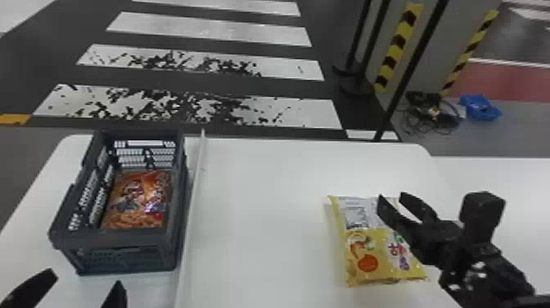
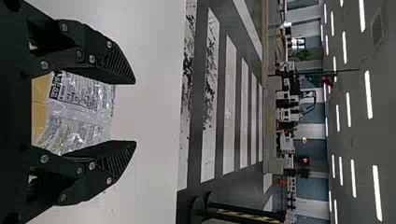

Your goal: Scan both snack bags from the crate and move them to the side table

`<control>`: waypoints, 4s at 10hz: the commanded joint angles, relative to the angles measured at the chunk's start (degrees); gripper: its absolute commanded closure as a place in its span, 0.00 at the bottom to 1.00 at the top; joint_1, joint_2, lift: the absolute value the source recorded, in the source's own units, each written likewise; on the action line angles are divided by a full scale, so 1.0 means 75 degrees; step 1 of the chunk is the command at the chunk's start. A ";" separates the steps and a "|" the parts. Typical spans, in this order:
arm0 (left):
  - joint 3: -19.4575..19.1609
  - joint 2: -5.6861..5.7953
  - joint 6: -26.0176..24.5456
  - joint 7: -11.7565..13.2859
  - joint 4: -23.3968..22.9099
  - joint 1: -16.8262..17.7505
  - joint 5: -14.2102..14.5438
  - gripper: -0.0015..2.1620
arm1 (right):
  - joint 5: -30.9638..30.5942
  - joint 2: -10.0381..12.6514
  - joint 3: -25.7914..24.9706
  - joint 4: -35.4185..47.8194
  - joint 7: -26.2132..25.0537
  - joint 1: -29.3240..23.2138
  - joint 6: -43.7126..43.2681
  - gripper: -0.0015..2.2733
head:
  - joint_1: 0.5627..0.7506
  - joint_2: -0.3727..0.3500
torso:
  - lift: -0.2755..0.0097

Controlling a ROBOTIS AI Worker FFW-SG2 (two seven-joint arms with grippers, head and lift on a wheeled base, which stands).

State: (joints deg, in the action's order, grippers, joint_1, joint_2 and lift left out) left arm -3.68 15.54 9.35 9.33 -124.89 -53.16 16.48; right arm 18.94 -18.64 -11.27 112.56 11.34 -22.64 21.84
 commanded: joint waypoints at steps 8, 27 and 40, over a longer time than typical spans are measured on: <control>-0.0001 -0.0079 0.0094 0.0022 0.0035 -0.0084 -0.0065 0.02 | -0.0275 -0.0117 0.0775 -0.1765 -0.0059 0.0488 -0.1183 0.94 | 0.70 0.32 | 0.63; 0.0058 -0.0079 0.1313 0.0128 0.0586 -0.0131 0.0099 0.02 | -0.0416 -0.0925 -0.0689 -0.0722 -0.0411 0.0030 -0.0128 0.93 | 0.70 0.21 | 0.63; -0.0142 -0.0009 0.2039 0.0186 0.1266 0.0034 0.0709 0.02 | 0.0065 -0.1230 -0.1287 -0.2703 0.0269 0.0370 0.0809 0.02 | 0.70 0.03 | 0.63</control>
State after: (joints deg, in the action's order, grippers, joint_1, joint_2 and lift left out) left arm -4.74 15.42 24.73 10.72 -115.47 -52.92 21.79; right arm 18.99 -27.84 -20.96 92.95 13.28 -20.29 27.99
